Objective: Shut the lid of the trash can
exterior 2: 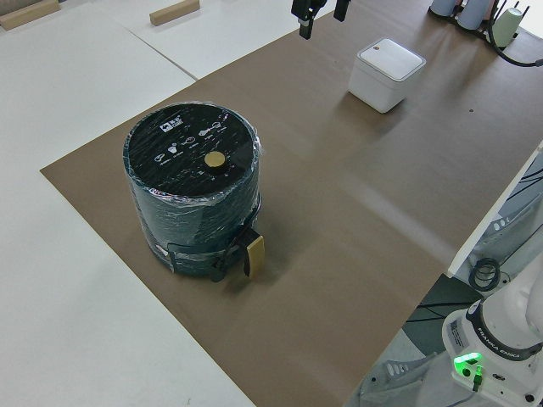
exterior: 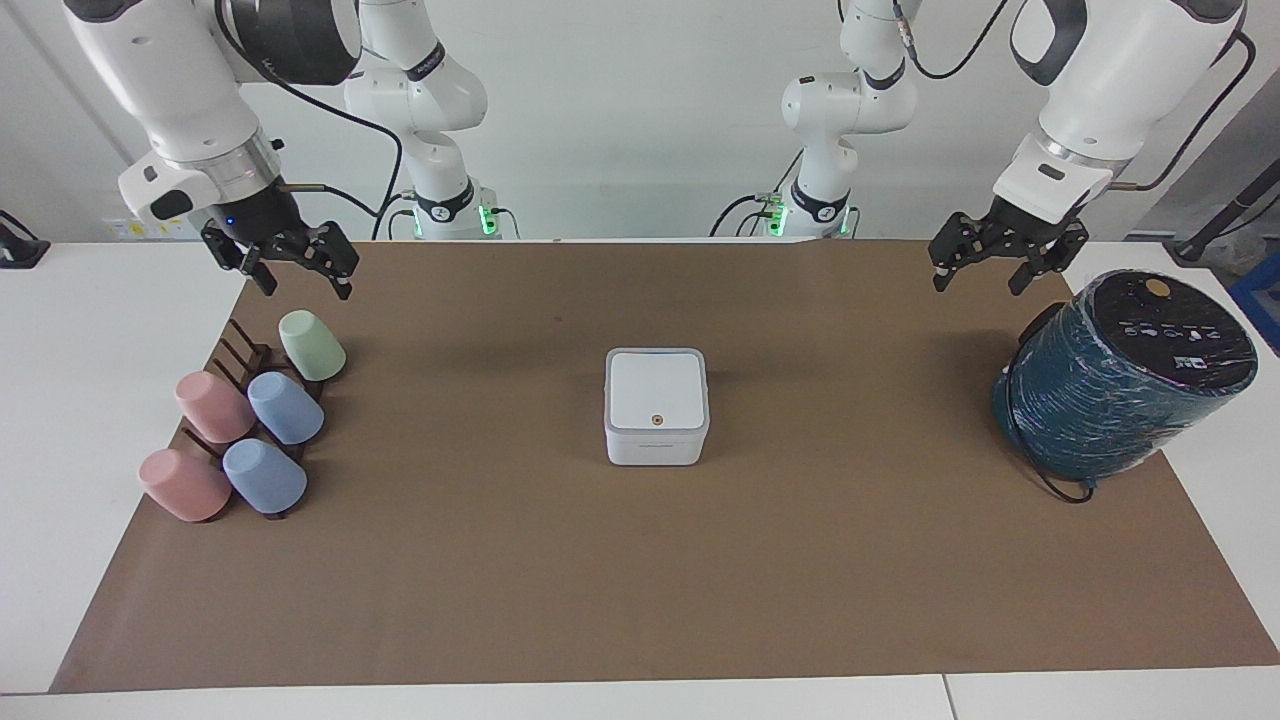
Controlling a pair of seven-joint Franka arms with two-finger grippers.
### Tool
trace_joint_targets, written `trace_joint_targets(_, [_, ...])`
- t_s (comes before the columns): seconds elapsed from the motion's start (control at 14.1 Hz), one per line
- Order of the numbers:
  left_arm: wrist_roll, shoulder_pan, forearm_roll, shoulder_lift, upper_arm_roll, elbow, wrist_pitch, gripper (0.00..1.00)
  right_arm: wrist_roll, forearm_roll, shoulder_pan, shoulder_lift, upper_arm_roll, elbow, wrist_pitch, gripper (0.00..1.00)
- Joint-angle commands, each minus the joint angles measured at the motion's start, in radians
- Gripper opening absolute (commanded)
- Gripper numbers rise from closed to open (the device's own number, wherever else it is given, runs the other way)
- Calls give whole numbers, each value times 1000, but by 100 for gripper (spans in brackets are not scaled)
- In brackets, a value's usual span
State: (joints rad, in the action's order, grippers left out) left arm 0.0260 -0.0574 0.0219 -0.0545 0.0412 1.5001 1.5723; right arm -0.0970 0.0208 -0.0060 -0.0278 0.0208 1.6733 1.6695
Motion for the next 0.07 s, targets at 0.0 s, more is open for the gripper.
trace_joint_targets(0.0, [-6,-12,-14,24,-9,34,20,100,22,16,-9,-17,1,20,18,100])
